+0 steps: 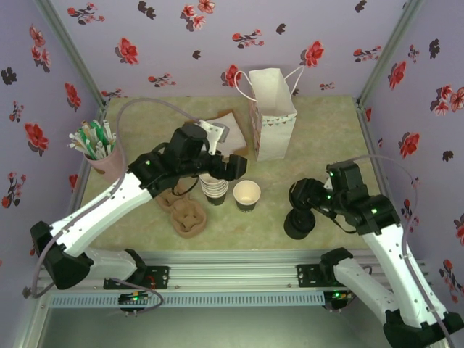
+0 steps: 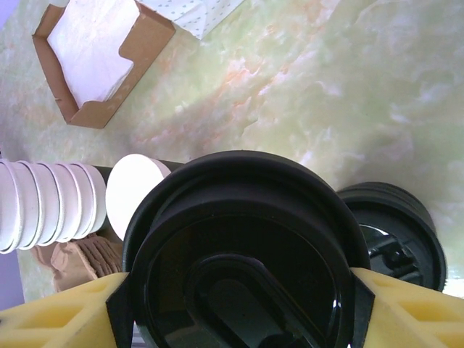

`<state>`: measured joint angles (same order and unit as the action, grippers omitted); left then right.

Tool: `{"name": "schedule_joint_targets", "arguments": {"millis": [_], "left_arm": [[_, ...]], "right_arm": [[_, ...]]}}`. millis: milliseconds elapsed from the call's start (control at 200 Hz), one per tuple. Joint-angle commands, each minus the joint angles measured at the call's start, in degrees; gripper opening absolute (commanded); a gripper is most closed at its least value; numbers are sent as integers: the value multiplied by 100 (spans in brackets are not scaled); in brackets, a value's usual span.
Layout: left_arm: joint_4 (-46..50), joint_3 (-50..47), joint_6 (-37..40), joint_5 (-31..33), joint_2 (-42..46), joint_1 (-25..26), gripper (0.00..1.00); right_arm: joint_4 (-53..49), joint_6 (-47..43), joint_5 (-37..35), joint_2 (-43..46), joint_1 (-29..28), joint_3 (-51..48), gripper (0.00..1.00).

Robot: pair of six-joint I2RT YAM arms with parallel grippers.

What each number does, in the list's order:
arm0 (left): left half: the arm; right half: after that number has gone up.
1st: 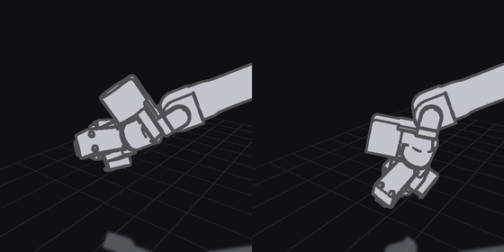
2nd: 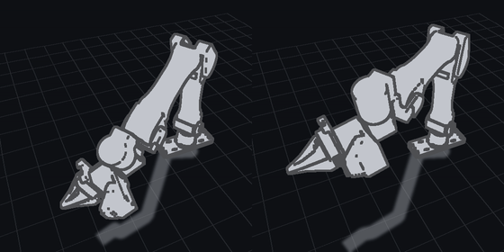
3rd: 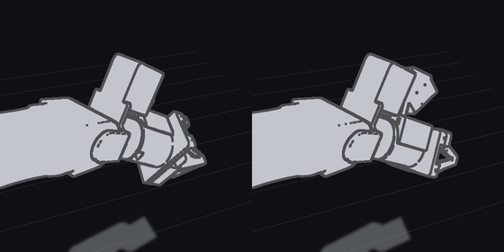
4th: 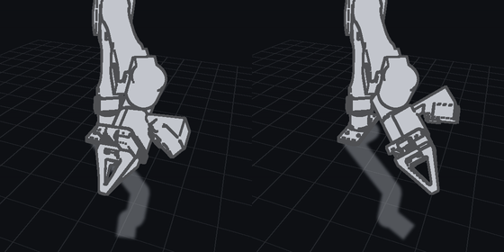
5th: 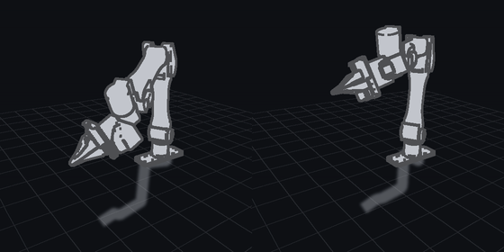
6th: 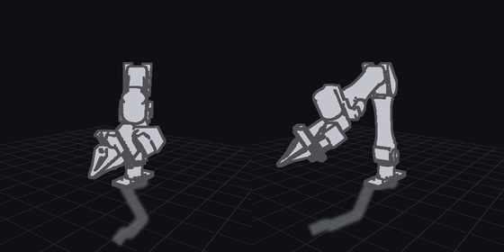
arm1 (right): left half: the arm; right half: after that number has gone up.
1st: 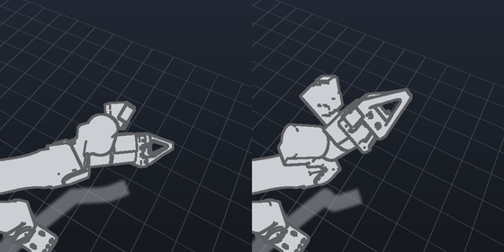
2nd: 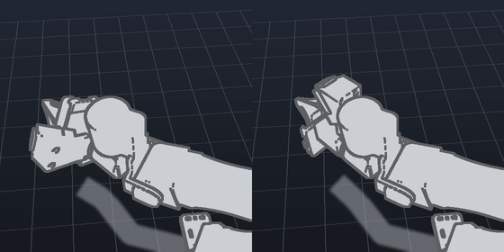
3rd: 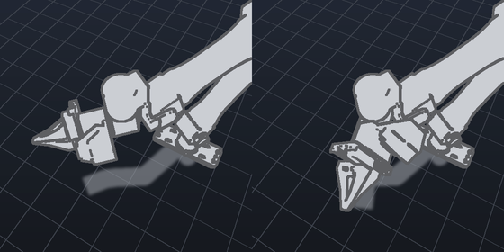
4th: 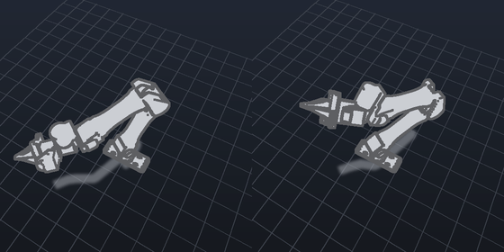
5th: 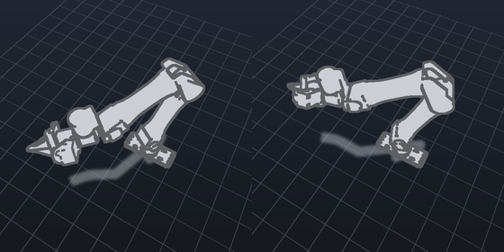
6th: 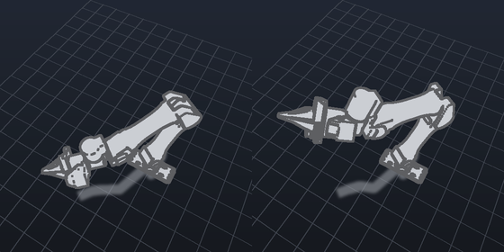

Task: Pack the takeout coffee

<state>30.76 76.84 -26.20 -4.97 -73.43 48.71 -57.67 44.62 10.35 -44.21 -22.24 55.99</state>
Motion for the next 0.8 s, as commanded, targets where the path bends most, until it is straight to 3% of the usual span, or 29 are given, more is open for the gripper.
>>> {"name": "schedule_joint_targets", "arguments": {"millis": [0,400,795], "left_arm": [[254,-147,-26,-100,440,-162,99],[504,-1424,-645,195,1949,-340,99],[647,-2143,-730,276,2620,-459,99]], "right_arm": [[288,-199,-46,-340,-312,350,71],[141,-780,-356,-1995,-1138,1359,72],[-148,-1095,-654,-3525,-1793,2292,72]]}}
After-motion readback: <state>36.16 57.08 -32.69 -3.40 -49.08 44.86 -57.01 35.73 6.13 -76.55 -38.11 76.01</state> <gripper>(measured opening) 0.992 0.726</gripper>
